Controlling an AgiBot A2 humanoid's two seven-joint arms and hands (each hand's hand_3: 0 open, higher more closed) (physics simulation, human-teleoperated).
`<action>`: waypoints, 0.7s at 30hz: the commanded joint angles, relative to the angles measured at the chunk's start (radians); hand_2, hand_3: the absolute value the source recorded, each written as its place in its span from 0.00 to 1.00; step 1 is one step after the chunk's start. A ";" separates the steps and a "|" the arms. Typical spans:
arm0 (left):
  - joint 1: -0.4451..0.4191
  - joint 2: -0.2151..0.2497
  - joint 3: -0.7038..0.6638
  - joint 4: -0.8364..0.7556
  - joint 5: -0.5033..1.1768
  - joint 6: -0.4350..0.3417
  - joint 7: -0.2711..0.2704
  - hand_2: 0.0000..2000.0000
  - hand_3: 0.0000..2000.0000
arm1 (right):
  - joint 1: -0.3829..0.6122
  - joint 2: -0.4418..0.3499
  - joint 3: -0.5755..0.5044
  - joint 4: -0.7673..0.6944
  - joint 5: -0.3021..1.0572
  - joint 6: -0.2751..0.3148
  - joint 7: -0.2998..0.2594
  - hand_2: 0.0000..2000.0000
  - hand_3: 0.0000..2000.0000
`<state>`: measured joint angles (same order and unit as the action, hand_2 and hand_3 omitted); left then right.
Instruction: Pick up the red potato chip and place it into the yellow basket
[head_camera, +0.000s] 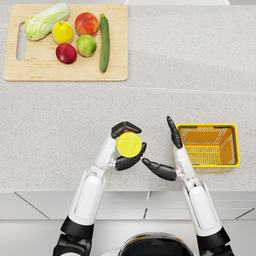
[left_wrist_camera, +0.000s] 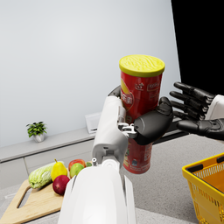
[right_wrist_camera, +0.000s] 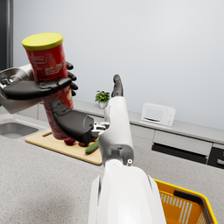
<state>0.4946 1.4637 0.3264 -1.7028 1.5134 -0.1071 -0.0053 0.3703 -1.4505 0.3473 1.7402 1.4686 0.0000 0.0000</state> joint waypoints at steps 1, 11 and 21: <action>0.014 0.020 0.095 -0.072 0.000 -0.001 0.000 1.00 1.00 | 0.060 -0.045 0.068 -0.060 0.000 0.000 0.000 0.00 0.00; 0.006 -0.003 0.213 -0.058 0.009 0.007 0.005 1.00 1.00 | 0.100 -0.076 0.078 -0.070 0.004 0.075 -0.009 0.00 0.00; -0.011 -0.079 0.163 -0.172 0.004 0.078 0.002 0.00 0.18 | 0.127 -0.058 0.052 -0.096 0.002 0.275 -0.011 1.00 1.00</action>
<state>0.4891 1.3941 0.5015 -1.8187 1.5164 -0.0205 -0.0023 0.4602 -1.4877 0.4125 1.6429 1.4704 0.2679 -0.0094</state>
